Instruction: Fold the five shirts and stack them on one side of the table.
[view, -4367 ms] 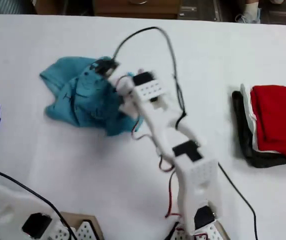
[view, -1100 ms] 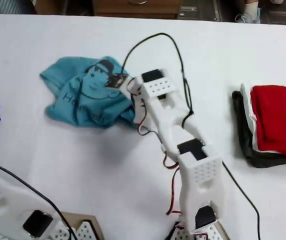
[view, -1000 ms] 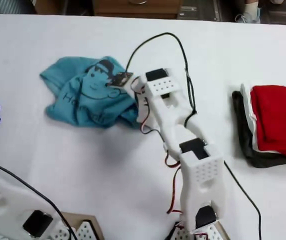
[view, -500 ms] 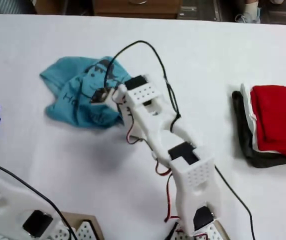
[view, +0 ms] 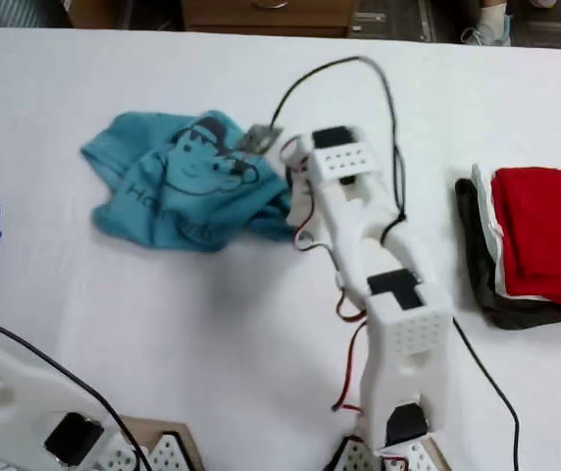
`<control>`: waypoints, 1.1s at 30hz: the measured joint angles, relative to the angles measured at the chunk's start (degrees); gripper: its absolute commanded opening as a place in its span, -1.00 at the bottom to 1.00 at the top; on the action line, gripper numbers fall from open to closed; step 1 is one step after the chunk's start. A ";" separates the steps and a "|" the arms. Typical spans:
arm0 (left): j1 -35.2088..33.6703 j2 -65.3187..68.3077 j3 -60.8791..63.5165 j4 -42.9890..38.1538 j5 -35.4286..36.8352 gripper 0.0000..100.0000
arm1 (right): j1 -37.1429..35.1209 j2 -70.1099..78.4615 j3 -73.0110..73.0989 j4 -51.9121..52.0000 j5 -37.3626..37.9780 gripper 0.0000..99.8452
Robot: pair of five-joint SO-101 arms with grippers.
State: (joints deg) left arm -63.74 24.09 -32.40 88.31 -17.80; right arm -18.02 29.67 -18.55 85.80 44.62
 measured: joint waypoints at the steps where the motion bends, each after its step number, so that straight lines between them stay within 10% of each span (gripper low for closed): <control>1: 0.00 0.00 0.00 0.00 0.00 -0.45 | 0.18 -1.32 -1.93 1.85 0.00 -0.96; 18: 9.05 0.00 0.00 5.19 0.00 -0.45 | -3.69 -42.64 -17.05 11.16 0.18 -0.96; 33: 41.14 0.00 6.86 12.92 -16.70 -0.45 | 6.68 -40.26 -17.76 4.92 0.18 -0.96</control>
State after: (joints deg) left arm -22.59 24.09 -25.54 101.23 -34.51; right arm -11.34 -10.59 -36.31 90.73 44.79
